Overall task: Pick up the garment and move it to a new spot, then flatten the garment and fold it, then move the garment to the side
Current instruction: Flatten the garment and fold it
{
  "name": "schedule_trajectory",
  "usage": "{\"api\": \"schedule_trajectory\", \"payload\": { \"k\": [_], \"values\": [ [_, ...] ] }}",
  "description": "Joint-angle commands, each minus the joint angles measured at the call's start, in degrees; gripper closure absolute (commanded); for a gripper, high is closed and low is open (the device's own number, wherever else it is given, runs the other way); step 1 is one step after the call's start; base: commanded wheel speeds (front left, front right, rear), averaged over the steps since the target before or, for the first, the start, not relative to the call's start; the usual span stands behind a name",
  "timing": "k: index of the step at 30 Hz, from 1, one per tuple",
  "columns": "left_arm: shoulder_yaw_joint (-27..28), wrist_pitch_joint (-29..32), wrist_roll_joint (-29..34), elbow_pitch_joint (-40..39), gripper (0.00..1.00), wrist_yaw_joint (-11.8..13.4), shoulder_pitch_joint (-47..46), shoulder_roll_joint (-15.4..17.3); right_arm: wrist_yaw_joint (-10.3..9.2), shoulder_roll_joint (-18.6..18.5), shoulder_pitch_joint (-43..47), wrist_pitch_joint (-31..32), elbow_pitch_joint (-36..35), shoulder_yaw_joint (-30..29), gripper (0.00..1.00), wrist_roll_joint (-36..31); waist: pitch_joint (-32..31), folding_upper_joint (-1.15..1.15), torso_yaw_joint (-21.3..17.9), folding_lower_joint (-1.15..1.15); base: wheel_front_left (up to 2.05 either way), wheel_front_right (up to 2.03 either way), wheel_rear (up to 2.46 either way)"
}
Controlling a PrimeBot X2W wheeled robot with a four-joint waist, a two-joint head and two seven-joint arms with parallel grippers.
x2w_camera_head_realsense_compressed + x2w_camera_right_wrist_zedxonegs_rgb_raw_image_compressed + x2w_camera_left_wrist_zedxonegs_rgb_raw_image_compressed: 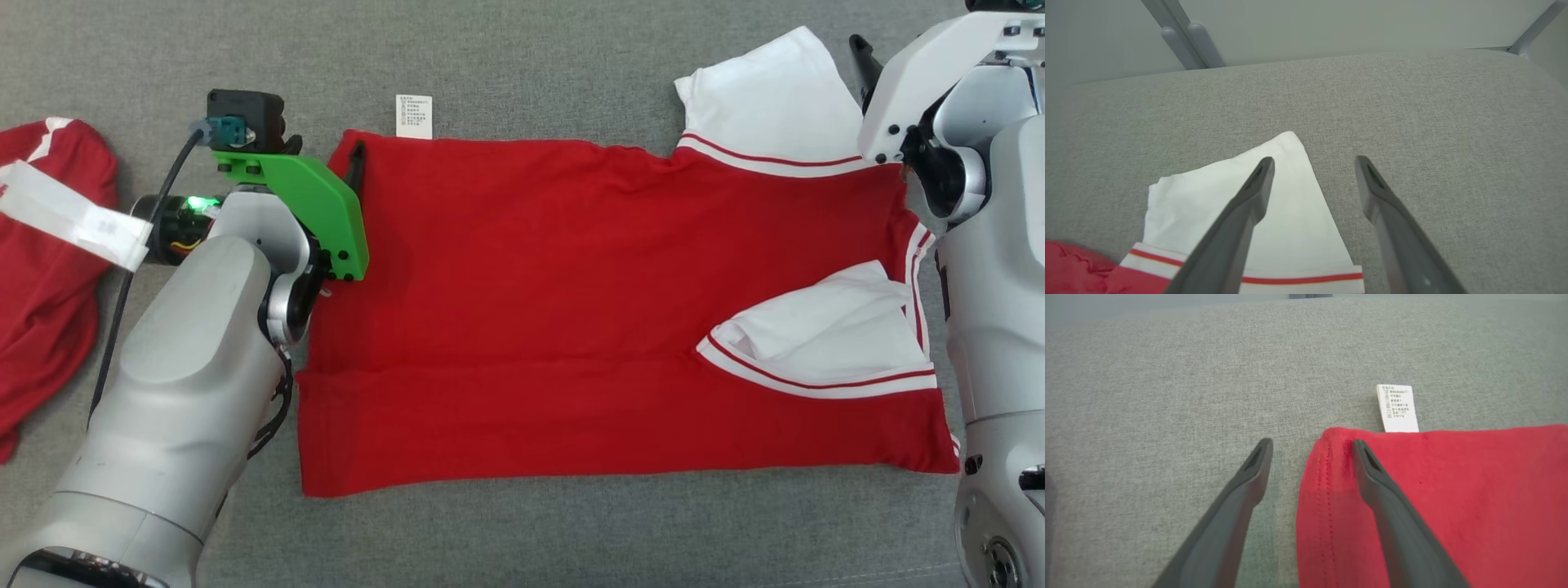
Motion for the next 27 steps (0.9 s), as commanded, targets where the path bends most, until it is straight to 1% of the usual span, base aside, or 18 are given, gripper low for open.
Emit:
{"api": "schedule_trajectory", "payload": {
  "k": [1,3,6,8,9,10,11,18,22,27],
  "values": [
    [-0.24,0.1,0.14,0.56,0.0,-0.45,-1.27,-0.47,-0.04,-0.07,-1.06,-0.88,1.04,0.23,0.0,-0.48,2.22,0.0,0.38,-0.01,0.0,0.0,0.0],
    [-0.77,0.24,0.58,1.67,0.0,-0.53,-2.29,-0.96,-0.04,-0.13,-2.2,-1.74,2.69,0.76,0.0,-0.75,2.91,0.0,0.56,-0.01,0.0,0.0,0.0],
    [-2.48,0.64,2.51,3.78,0.0,0.35,-3.23,-0.96,-0.04,-0.46,-3.23,-2.74,5.09,1.41,0.0,-1.01,3.66,0.0,0.76,-0.01,0.0,0.0,0.0],
    [-3.28,0.66,3.22,5.01,0.0,0.36,-3.24,-1.26,-0.05,-1.04,-3.68,-3.11,6.47,1.65,0.0,-1.67,4.0,0.0,0.9,-0.01,0.0,0.0,0.0],
    [-3.58,0.56,3.31,5.6,0.27,0.4,-3.28,-1.5,-0.05,-1.43,-4.07,-3.4,7.05,1.71,0.0,-1.96,4.18,0.0,1.0,-0.01,0.0,0.0,0.0],
    [-3.82,0.35,3.38,5.97,0.48,0.49,-3.34,-1.64,-0.05,-1.79,-4.45,-3.76,7.47,1.66,0.0,-2.3,4.34,0.0,1.1,-0.01,0.0,0.0,0.0],
    [-4.06,0.03,3.56,6.24,1.0,0.56,-3.5,-1.75,-0.04,-2.0,-4.8,-3.89,8.02,1.71,0.0,-2.72,4.55,0.0,1.19,-0.01,0.0,0.0,0.0],
    [-5.34,-3.78,5.1,6.56,1.0,1.55,-2.99,-3.46,-0.05,-3.06,-6.95,-6.0,11.26,2.29,0.0,-5.04,6.46,0.0,2.97,-0.01,0.0,0.0,0.0],
    [-6.24,-5.25,5.52,6.55,1.0,1.28,-2.55,-4.47,-0.05,-4.16,-7.98,-6.7,13.64,1.89,0.0,-6.48,7.57,0.0,4.61,-0.01,0.0,0.0,0.0],
    [-6.57,-6.77,5.21,6.5,1.0,0.63,-2.32,-5.37,-0.08,-5.35,-7.47,-6.22,16.68,1.27,0.0,-10.44,8.47,0.0,5.84,-0.01,0.0,0.0,0.0]
  ]
}}
